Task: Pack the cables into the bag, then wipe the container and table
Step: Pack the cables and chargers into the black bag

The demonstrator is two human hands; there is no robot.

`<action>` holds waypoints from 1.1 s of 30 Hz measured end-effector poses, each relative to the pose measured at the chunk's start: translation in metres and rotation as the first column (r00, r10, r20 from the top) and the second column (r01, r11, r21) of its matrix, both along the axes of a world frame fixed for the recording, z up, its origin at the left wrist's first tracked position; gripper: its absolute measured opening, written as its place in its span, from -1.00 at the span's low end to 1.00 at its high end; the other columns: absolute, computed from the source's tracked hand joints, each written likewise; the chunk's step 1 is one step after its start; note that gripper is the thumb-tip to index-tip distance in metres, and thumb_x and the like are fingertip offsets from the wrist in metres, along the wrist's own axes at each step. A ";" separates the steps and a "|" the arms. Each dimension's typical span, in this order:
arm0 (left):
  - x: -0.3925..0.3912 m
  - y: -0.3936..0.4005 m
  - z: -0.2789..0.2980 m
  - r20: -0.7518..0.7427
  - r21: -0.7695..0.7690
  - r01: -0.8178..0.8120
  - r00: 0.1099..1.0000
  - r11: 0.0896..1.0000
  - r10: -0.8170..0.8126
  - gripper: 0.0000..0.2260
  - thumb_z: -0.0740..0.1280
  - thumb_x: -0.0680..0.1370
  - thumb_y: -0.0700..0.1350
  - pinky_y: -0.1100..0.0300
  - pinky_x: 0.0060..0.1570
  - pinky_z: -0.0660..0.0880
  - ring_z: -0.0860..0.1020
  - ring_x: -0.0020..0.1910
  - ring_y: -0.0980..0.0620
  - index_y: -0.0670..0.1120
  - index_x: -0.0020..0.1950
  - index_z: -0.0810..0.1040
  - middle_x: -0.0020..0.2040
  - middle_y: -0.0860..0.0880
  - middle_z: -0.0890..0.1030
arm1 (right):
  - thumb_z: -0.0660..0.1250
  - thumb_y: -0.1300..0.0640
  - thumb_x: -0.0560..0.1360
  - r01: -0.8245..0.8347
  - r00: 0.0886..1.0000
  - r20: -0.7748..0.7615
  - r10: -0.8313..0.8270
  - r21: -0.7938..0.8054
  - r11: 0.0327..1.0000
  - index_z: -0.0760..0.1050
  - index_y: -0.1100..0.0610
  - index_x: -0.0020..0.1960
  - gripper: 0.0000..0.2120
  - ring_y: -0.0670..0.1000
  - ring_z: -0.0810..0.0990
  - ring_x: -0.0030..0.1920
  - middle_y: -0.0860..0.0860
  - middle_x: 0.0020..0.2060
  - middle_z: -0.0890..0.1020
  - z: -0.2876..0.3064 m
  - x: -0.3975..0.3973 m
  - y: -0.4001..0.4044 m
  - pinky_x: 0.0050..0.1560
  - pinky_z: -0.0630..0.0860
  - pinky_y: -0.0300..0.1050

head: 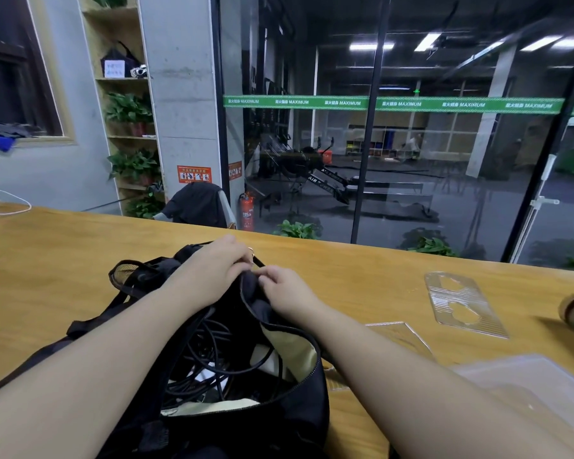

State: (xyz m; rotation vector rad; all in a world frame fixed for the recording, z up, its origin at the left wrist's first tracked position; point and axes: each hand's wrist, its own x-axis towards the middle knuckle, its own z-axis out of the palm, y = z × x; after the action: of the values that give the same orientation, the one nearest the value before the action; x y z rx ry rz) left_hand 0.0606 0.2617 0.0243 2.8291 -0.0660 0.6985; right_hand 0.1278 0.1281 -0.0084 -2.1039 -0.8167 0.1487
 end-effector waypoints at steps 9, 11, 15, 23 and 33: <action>-0.012 0.004 0.000 0.139 -0.236 0.011 0.990 0.972 0.023 -0.93 0.33 0.52 -0.17 0.17 -0.15 0.46 0.53 -0.17 0.09 -0.06 -0.15 0.58 -0.19 0.07 0.61 | 0.29 -0.06 0.55 0.018 0.944 -0.326 0.049 0.197 0.980 0.59 0.10 -0.13 -0.74 -0.07 0.46 -0.35 -0.03 -0.34 0.54 0.014 -0.001 0.009 -0.32 0.40 -0.28; -0.017 0.006 0.000 0.126 -0.275 0.010 0.992 0.961 0.025 -0.90 0.33 0.52 -0.16 0.18 -0.18 0.49 0.55 -0.20 0.12 -0.01 -0.18 0.57 -0.25 0.08 0.61 | 0.35 0.03 0.53 0.028 0.926 -0.368 0.078 0.274 0.961 0.58 0.08 -0.12 -0.86 -0.08 0.49 -0.30 -0.02 -0.29 0.56 0.016 0.001 0.009 -0.23 0.45 -0.26; -0.026 0.006 0.004 0.095 -0.283 0.004 0.995 0.959 0.023 -0.91 0.35 0.51 -0.14 0.27 -0.19 0.45 0.54 -0.19 0.18 0.01 -0.16 0.60 -0.24 0.12 0.62 | 0.39 0.07 0.50 0.047 0.938 -0.344 0.038 0.234 0.971 0.56 0.07 -0.13 -0.91 -0.12 0.46 -0.33 -0.07 -0.32 0.53 0.021 0.003 0.010 -0.29 0.39 -0.29; -0.043 0.010 0.004 0.053 -0.066 0.013 0.999 0.998 -0.010 -0.93 0.34 0.50 -0.08 0.13 -0.12 0.48 0.55 -0.13 0.15 0.07 -0.14 0.60 -0.16 0.17 0.64 | 0.30 0.15 0.48 0.129 0.976 -0.190 -0.106 0.111 0.985 0.43 0.06 -0.32 -0.80 0.00 0.44 -0.29 -0.03 -0.40 0.47 0.026 -0.002 0.021 -0.32 0.35 -0.18; -0.069 -0.010 0.012 0.119 -0.144 0.169 0.981 0.975 -0.153 -0.85 0.25 0.44 0.03 0.17 -0.10 0.53 0.59 -0.11 0.27 0.08 -0.15 0.61 -0.14 0.24 0.65 | 0.19 0.20 0.55 0.360 0.933 0.017 -0.360 0.000 0.933 0.36 0.16 -0.15 -0.89 0.10 0.43 -0.13 0.07 -0.15 0.49 0.018 0.022 0.004 -0.17 0.30 -0.17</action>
State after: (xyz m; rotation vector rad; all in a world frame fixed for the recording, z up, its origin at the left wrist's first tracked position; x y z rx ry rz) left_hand -0.0081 0.2519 0.0359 2.6034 -0.2460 0.7820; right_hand 0.1495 0.1317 0.0096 -2.2212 -0.4263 -0.0642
